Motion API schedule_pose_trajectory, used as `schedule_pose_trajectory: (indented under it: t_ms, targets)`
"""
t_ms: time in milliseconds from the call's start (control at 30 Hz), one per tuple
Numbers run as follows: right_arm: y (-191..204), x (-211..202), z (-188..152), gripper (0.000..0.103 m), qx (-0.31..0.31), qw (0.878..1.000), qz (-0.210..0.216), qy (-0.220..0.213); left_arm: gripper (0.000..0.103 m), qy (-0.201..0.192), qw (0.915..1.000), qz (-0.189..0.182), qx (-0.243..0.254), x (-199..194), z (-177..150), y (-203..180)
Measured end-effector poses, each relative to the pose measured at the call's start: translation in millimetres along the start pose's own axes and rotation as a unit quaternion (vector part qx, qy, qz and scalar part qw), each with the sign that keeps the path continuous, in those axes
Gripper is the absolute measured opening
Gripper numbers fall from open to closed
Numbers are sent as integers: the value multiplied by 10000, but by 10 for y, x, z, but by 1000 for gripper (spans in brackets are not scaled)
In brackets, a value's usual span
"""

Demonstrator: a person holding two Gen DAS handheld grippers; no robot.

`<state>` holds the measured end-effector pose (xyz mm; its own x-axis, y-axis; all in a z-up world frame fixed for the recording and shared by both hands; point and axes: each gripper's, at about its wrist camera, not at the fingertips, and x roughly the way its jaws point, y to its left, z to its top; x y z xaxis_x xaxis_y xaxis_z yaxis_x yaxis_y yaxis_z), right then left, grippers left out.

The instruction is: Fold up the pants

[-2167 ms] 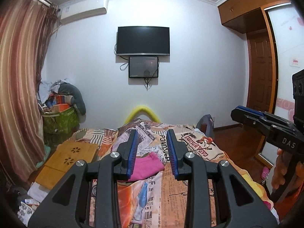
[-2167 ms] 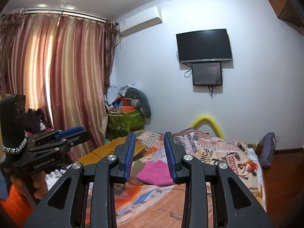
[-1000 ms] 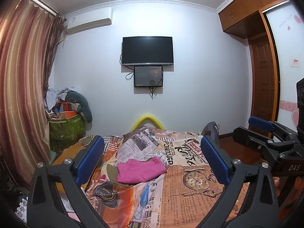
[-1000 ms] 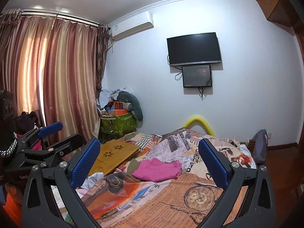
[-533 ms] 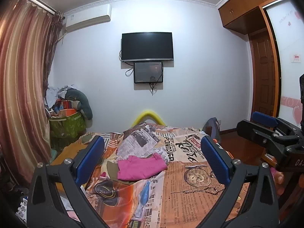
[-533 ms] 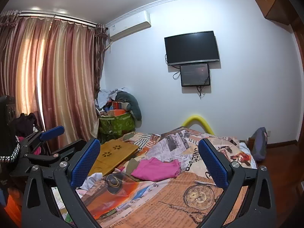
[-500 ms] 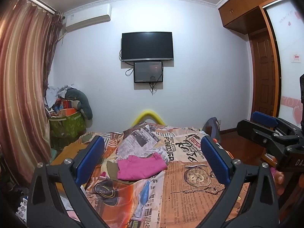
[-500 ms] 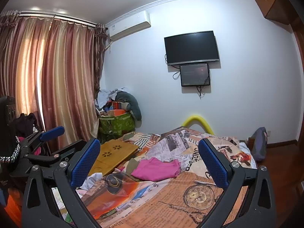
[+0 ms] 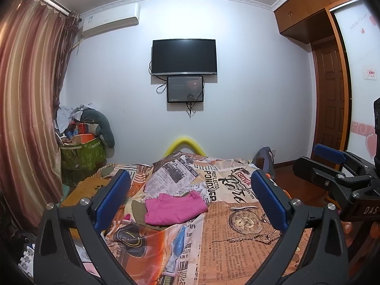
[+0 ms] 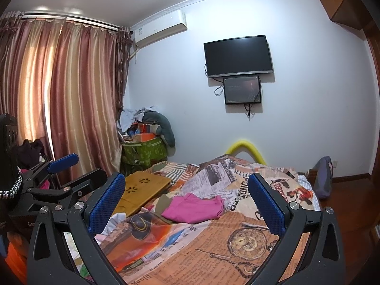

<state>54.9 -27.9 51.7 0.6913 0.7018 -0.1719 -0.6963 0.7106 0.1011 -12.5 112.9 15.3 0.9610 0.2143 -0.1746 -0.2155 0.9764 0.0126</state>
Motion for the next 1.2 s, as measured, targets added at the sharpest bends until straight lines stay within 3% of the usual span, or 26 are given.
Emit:
schedule_pose_trajectory:
  t_ms: [1200]
  targets:
    - [-12, -17, 45, 103, -46, 10000, -61, -37, 102, -2, 9997, -144, -210, 6, 14, 21]
